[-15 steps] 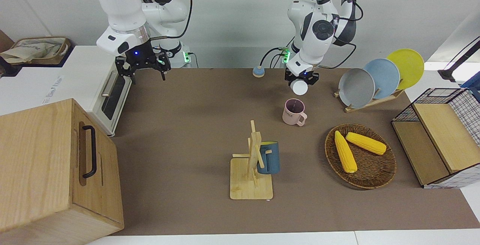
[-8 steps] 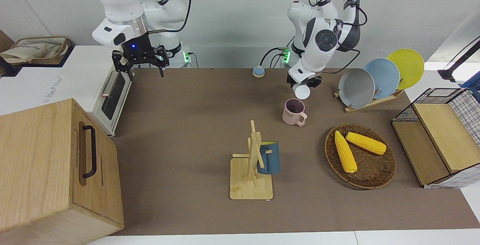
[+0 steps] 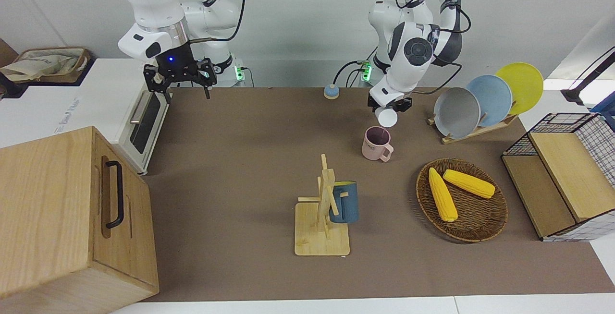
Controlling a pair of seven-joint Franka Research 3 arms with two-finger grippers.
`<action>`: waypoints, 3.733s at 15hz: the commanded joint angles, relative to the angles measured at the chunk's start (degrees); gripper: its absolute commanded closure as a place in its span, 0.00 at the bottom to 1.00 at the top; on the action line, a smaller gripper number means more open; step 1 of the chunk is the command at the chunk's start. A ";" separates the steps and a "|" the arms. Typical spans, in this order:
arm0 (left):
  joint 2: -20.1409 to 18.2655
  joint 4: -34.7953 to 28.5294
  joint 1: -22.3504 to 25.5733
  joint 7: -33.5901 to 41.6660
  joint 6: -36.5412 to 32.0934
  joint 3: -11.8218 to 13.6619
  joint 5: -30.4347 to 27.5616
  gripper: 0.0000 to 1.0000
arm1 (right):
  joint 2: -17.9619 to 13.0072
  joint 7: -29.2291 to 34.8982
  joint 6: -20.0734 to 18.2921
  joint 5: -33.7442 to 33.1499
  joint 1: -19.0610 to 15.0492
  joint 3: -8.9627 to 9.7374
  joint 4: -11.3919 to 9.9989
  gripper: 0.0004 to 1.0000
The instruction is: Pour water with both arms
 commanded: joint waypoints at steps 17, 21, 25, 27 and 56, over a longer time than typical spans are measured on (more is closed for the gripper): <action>0.24 2.92 0.50 0.43 -4.01 -0.21 -0.45 1.00 | -0.20 -0.89 0.22 1.17 -0.68 0.30 0.06 0.01; 0.24 2.92 0.41 0.43 -4.01 -0.21 -0.45 1.00 | -0.20 -0.89 0.22 1.17 -0.68 0.21 0.06 0.01; 0.16 2.92 0.33 0.43 -4.01 -0.21 -0.45 1.00 | -0.20 -0.89 0.22 1.17 -0.68 0.30 0.06 0.01; 0.24 2.84 0.41 0.43 -4.36 -0.21 -0.36 1.00 | -0.20 -0.89 0.22 1.17 -0.68 0.30 0.06 0.01; -15.58 -15.36 5.32 0.16 19.96 0.67 -0.10 1.00 | -0.20 -0.89 0.22 1.17 -0.68 0.30 0.06 0.01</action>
